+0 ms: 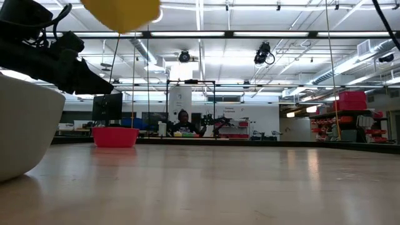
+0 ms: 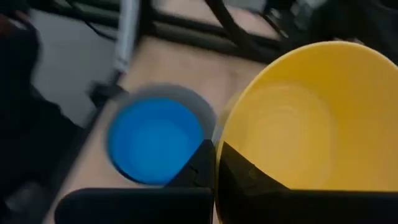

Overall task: Nest bowls inside each other
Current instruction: Stack the yellow bowl on top of the blue bowl

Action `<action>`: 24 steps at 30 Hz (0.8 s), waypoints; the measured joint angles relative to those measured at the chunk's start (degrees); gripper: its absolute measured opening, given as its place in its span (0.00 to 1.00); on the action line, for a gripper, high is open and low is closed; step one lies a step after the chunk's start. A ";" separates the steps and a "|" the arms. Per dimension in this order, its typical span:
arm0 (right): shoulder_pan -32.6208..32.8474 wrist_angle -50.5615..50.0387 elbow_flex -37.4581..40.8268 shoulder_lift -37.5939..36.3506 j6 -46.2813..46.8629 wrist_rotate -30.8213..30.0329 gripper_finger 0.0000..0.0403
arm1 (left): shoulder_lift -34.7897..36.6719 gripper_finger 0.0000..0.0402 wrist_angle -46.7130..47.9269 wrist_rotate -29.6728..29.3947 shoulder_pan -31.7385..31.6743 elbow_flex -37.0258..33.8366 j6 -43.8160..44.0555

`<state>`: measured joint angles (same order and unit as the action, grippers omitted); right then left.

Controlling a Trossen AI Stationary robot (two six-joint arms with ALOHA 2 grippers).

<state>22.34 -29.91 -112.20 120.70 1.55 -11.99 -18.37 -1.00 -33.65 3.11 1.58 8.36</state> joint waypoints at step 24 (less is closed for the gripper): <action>3.43 14.53 -2.17 11.01 14.70 12.70 0.00 | 0.00 0.65 0.04 1.31 0.02 0.02 0.28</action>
<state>25.76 -15.38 -114.37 131.71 16.25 0.71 -18.37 -0.96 -32.34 3.13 1.61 8.64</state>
